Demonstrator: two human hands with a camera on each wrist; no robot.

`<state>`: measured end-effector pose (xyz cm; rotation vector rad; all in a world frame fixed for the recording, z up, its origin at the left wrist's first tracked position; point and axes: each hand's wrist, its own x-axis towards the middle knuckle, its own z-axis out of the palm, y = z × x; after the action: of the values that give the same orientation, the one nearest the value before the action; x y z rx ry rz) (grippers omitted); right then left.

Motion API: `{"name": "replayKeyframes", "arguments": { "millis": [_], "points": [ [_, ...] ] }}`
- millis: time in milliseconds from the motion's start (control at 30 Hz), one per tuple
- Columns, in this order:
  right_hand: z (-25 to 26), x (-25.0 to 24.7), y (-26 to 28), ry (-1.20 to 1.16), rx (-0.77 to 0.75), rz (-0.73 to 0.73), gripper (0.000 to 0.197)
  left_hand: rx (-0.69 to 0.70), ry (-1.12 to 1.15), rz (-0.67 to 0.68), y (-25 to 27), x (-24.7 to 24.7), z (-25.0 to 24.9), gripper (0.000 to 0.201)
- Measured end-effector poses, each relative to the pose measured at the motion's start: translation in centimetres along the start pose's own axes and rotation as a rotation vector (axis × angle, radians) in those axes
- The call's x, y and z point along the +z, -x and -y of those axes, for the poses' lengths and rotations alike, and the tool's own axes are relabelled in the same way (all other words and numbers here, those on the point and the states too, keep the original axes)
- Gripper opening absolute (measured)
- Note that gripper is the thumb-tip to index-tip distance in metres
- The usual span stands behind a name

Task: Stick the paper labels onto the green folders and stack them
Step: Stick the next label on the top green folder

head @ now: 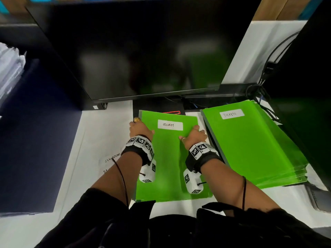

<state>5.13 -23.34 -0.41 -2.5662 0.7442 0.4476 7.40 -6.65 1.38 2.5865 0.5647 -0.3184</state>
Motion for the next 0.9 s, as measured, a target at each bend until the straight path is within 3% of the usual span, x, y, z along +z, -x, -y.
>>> {"name": "replayKeyframes", "arguments": {
  "millis": [100,200,433,533,700,800,900],
  "points": [
    [-0.1,-0.6,0.4,-0.118,-0.060,-0.075,0.068,-0.019,0.311,-0.046,-0.1,-1.0,-0.1,0.046],
    [0.2,-1.4,0.8,-0.194,-0.178,-0.155,0.066,0.013,0.563,-0.070,-0.7,-1.8,-0.3,0.043],
    [1.9,-2.4,2.8,0.058,-0.369,-0.339,0.059,0.052,0.828,0.018,-1.5,-0.9,-2.4,0.047],
    [1.6,-2.7,3.3,0.102,-0.384,-0.337,0.066,0.087,0.800,0.076,-0.4,-0.2,-3.3,0.048],
    [-0.1,-2.7,3.2,0.140,-0.369,-0.262,0.097,0.070,0.677,0.141,0.3,0.8,-4.3,0.053],
    [-1.3,-2.1,2.6,0.234,-0.338,-0.256,0.088,0.163,0.478,0.287,0.8,1.5,-5.6,0.044],
    [-3.4,-2.3,1.1,0.245,-0.176,-0.149,0.073,0.320,0.154,0.400,1.4,2.2,-6.2,0.039]
  ]
}}
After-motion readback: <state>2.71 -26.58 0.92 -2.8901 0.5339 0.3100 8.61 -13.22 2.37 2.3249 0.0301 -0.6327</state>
